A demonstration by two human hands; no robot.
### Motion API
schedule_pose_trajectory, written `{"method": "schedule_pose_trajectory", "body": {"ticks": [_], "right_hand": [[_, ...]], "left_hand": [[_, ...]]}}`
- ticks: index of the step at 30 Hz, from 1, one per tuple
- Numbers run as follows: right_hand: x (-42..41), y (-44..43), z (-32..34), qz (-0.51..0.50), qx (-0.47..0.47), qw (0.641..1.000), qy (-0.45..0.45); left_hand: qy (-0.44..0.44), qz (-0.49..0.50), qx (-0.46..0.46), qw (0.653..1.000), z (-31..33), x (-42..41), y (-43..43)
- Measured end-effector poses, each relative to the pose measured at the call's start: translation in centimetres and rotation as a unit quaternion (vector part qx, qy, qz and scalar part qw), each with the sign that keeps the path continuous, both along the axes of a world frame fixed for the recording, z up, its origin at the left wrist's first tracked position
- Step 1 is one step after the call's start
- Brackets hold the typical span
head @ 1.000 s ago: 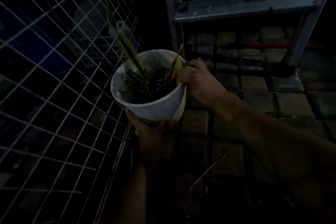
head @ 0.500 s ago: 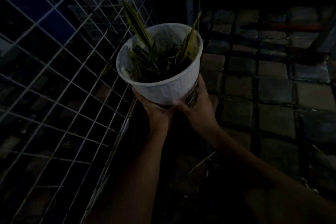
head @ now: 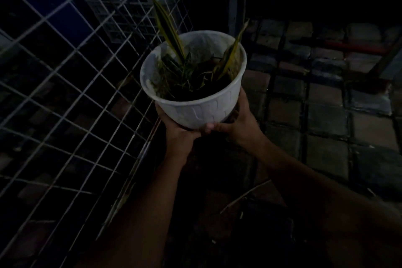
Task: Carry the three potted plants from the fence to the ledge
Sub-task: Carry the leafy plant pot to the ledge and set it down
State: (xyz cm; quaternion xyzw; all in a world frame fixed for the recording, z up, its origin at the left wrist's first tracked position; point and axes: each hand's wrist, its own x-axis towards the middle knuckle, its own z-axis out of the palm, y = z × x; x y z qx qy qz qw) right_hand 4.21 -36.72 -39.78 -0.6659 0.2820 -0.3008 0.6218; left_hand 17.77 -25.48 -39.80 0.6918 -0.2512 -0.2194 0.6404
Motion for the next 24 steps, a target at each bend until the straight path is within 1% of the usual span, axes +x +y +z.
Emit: {"method": "schedule_pose_trajectory", "body": {"ticks": [2, 4, 6, 11, 14, 17, 20, 21, 23, 24], "right_hand": [[0.4, -0.8, 0.4, 0.017, 0.012, 1.000, -0.016], [0.7, -0.9, 0.4, 0.030, 0.015, 0.999, -0.029], [0.8, -0.7, 0.5, 0.028, 0.024, 0.998, -0.052], [0.0, -0.2, 0.9, 0.009, 0.096, 0.990, -0.107], [-0.6, -0.3, 1.1, -0.004, 0.120, 0.984, -0.133], [-0.8, -0.4, 2.1, -0.013, 0.118, 0.979, -0.166], [-0.7, -1.0, 5.3, -0.037, 0.129, 0.974, -0.180], [-0.8, -1.7, 6.9, -0.052, 0.122, 0.976, -0.172], [-1.0, -3.5, 10.9, -0.051, 0.088, 0.980, -0.172], [-0.9, -4.4, 13.0, -0.044, 0.082, 0.977, -0.194]], "left_hand": [[0.001, -0.009, -0.013, 1.000, 0.6, 0.0, -0.1], [-0.022, -0.025, -0.020, 0.999, 1.0, 0.2, 0.1], [-0.060, -0.024, -0.001, 0.998, 1.4, 0.4, 0.2], [-0.086, -0.035, -0.022, 0.995, 2.1, 1.3, 0.2], [-0.081, -0.051, -0.036, 0.995, 2.8, 1.0, 0.0], [-0.052, -0.041, -0.065, 0.996, 4.1, 0.5, -0.9], [-0.034, -0.029, -0.108, 0.993, 6.3, 0.2, -1.5], [-0.039, -0.037, -0.119, 0.991, 7.2, 0.1, -2.2], [-0.044, -0.064, -0.141, 0.987, 10.7, 0.3, -3.4], [-0.037, -0.073, -0.154, 0.985, 12.5, 0.9, -3.9]]}}
